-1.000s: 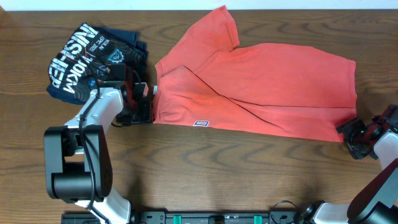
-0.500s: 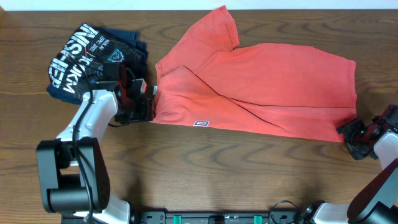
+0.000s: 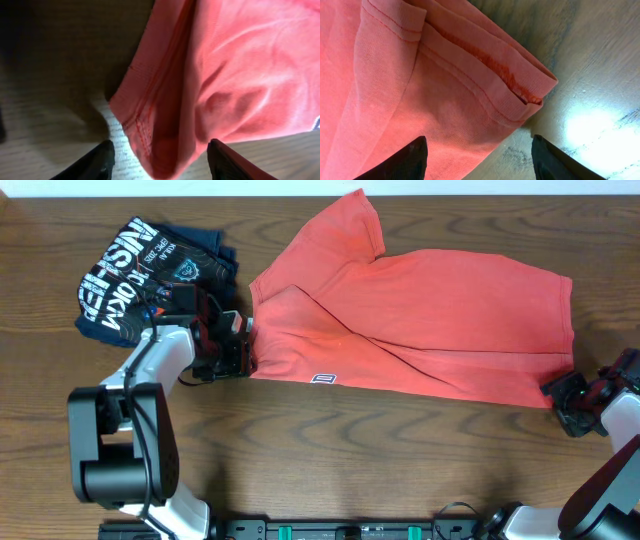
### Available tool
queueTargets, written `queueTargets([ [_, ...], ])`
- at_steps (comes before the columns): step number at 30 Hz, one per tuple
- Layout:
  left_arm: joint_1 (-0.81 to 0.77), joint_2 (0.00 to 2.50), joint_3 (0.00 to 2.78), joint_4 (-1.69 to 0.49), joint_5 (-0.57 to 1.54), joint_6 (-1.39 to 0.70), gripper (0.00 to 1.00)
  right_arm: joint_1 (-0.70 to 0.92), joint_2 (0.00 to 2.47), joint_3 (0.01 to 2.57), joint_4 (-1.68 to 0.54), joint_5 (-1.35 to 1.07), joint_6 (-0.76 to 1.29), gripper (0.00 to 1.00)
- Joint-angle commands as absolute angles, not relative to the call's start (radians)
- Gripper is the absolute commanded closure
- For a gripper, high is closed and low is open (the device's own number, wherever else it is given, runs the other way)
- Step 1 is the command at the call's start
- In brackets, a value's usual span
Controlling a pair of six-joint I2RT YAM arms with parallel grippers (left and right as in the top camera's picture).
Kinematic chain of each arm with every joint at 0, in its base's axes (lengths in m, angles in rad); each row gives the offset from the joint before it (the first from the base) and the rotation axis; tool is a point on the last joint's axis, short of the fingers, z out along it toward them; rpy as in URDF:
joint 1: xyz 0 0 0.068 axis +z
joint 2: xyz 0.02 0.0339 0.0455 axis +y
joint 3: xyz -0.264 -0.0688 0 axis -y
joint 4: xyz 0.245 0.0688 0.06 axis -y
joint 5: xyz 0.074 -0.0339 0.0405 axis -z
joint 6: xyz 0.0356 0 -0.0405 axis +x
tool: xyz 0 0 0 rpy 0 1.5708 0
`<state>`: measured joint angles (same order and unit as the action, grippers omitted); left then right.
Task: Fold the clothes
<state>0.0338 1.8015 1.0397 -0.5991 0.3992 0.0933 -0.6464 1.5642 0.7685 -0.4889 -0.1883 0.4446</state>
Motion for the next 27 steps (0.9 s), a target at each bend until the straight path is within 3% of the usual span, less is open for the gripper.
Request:
queueTargets([
  [1,0.033,1.827,1.033,-0.579,0.410,0.127,0.57,-0.640,1.574,0.770,-0.490,-0.180,0.460,0.35],
  [4,0.034,1.827,1.033,-0.561,0.389,0.126,0.87,-0.640,1.574,0.770,-0.489,-0.180,0.460,0.35],
  [6,0.036,1.827,1.034,-0.569,0.363,0.125,0.94,-0.640,1.574,0.770,-0.483,-0.179,0.459,0.35],
  [12,0.050,1.812,1.039,-0.628,0.304,0.110,0.94,-0.640,1.574,0.770,-0.448,-0.165,0.451,0.34],
  [21,0.069,1.798,1.066,-0.654,0.301,0.091,0.94,-0.640,1.641,0.770,-0.397,-0.141,0.429,0.46],
  [24,0.077,1.793,1.067,-0.658,0.301,0.088,0.94,-0.643,1.684,0.770,-0.415,-0.107,0.433,0.43],
  [26,0.085,1.785,1.067,-0.669,0.301,0.088,0.94,-0.645,1.716,0.770,-0.431,-0.079,0.440,0.49],
  [27,0.088,1.783,1.067,-0.670,0.301,0.088,0.94,-0.647,1.726,0.770,-0.432,-0.062,0.450,0.58],
])
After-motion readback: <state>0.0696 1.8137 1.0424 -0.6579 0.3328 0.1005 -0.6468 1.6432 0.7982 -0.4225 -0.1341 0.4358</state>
